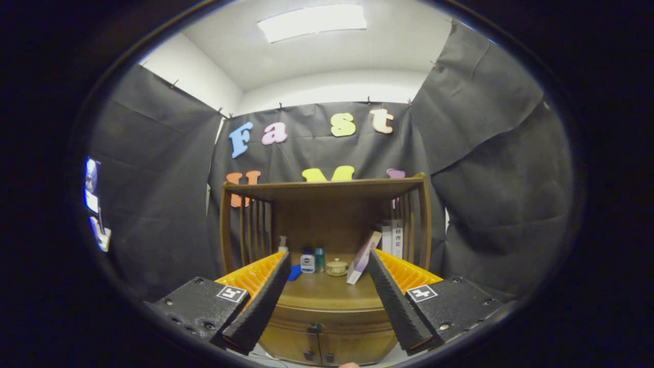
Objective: Pull open the drawer, take out the items inside it, and place them on the countertop above the cabinet.
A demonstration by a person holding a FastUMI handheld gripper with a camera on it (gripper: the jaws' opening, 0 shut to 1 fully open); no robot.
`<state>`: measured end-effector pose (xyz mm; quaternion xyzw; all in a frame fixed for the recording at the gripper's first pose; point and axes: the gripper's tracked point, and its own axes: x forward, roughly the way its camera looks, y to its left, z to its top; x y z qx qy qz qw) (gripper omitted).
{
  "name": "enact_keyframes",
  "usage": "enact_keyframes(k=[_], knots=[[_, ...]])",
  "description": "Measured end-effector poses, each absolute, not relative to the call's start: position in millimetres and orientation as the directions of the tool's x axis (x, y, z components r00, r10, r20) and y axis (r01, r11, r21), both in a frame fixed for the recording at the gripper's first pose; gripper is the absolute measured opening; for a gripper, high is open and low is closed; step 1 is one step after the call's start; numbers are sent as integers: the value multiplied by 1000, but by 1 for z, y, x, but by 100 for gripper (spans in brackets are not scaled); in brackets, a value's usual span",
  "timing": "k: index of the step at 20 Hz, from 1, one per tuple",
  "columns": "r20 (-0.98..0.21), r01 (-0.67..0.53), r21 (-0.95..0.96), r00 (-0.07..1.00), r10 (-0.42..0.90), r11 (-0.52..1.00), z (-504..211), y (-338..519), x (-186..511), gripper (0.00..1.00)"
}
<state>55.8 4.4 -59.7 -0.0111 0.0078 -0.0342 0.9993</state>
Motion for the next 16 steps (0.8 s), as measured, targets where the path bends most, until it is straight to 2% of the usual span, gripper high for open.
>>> enact_keyframes(k=[3, 10, 16], knots=[[-55, 63, -74, 996, -67, 995, -105, 15, 75, 98], [-283, 36, -72, 957, -55, 997, -239, 34, 118, 99], [-470, 101, -5, 878, -91, 995, -342, 26, 150, 95]])
